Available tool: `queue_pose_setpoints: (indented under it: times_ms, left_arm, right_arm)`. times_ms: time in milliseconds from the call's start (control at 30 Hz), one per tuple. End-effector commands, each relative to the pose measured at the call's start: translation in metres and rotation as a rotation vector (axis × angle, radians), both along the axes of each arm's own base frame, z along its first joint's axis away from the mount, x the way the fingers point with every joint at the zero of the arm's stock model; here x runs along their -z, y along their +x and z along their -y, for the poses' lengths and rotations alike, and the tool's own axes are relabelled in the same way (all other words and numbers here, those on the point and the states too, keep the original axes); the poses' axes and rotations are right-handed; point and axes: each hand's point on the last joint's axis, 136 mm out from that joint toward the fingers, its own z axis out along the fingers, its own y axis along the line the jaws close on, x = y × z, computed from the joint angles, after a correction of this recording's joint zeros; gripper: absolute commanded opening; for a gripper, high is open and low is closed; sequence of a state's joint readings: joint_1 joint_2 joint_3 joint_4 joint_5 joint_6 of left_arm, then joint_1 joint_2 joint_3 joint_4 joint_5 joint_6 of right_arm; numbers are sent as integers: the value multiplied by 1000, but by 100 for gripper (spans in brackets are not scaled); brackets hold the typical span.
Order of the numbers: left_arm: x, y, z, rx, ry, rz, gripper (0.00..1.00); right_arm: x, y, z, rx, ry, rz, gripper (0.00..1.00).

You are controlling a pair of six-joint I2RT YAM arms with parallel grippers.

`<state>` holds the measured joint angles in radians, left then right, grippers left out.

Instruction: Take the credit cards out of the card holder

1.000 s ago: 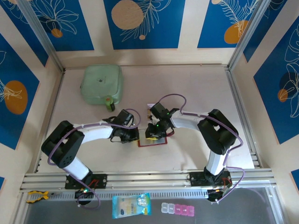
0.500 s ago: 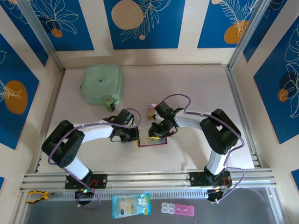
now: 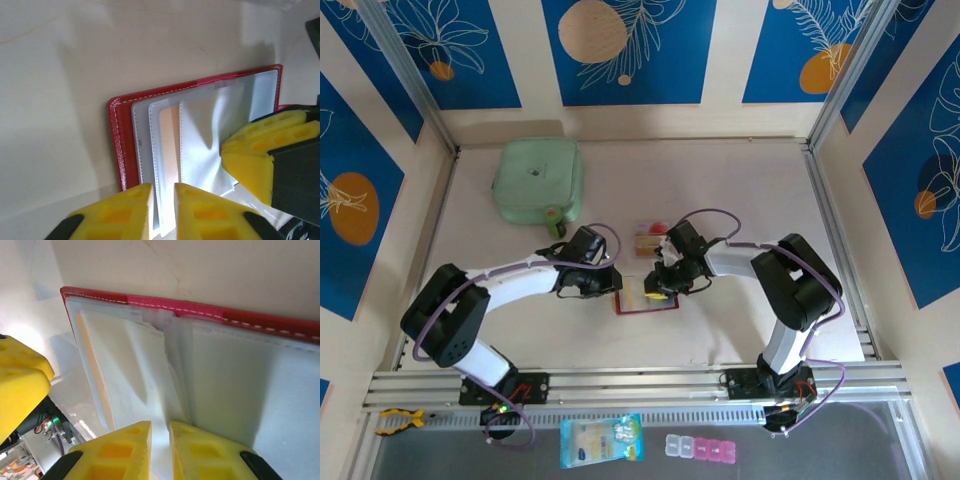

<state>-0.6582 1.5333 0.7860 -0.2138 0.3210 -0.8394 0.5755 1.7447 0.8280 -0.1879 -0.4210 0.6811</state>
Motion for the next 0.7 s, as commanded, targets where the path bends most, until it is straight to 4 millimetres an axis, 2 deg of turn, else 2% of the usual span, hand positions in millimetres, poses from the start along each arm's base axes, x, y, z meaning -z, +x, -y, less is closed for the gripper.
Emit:
queue_pose_setpoints:
  times_ms: [0, 267, 667]
  left_arm:
    - [-17, 7, 13, -3, -60, 23, 24]
    - [-7, 5, 31, 4, -102, -10, 30]
    - [3, 3, 47, 15, -107, -36, 32]
  right_arm:
    - [3, -5, 5, 4, 30, -26, 17]
    - [5, -3, 11, 23, 80, -42, 15]
    - [9, -5, 15, 29, 111, -58, 13]
